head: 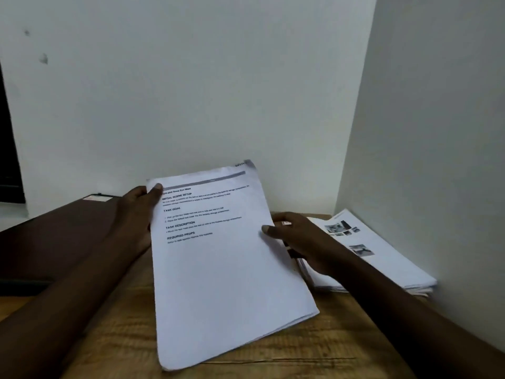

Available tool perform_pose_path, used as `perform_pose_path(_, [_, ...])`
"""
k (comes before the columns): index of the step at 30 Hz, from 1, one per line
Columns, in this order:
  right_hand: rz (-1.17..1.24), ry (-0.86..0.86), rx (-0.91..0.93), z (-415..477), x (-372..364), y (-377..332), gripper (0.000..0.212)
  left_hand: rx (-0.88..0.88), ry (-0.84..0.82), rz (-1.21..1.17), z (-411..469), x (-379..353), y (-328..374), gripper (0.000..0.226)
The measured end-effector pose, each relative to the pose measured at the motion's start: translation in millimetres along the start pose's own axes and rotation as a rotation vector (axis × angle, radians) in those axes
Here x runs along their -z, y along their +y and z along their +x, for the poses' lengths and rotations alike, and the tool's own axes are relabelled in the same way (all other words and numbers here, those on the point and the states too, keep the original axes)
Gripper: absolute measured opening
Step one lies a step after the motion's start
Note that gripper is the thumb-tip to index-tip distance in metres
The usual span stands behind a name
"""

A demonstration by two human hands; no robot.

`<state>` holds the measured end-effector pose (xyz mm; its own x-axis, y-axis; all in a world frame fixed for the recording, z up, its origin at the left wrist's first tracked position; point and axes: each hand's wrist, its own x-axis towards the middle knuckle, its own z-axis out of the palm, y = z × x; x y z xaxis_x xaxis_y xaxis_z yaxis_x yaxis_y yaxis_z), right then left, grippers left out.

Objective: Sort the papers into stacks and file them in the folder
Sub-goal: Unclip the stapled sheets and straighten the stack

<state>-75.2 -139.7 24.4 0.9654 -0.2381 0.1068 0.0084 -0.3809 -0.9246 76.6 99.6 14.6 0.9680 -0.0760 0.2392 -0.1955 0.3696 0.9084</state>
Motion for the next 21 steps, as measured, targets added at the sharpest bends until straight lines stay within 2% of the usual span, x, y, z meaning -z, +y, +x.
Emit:
perform_pose_path(3, [0.067,0.124,0.018,5,2,2,0.01,-0.03,-0.004,0.031,-8,-14,6,0.022])
perform_pose_path(6, [-0.041,0.299,0.061,10,10,6,0.009,0.046,-0.121,0.024,-20,-27,7,0.041])
perform_pose_path(10, [-0.061,0.455,0.07,2,30,7,0.019,0.172,-0.338,0.196,-49,-46,-5,0.019])
perform_pose_path(12, [-0.074,0.513,0.057,-8,41,6,0.025,0.164,-0.395,0.278,-63,-57,-16,0.023])
perform_pose_path(14, [-0.092,0.497,0.056,-21,51,7,0.026,0.11,-0.383,0.271,-74,-70,-21,0.029])
perform_pose_path(16, [-0.144,0.399,0.05,-34,54,11,0.03,0.072,-0.332,0.245,-79,-81,-24,0.029])
perform_pose_path(18, [-0.283,0.329,0.028,-42,54,19,0.039,0.051,-0.292,0.237,-82,-89,-28,0.028])
perform_pose_path(21, [-0.455,0.376,0.052,-45,57,30,0.042,0.019,-0.319,0.241,-83,-98,-31,0.043])
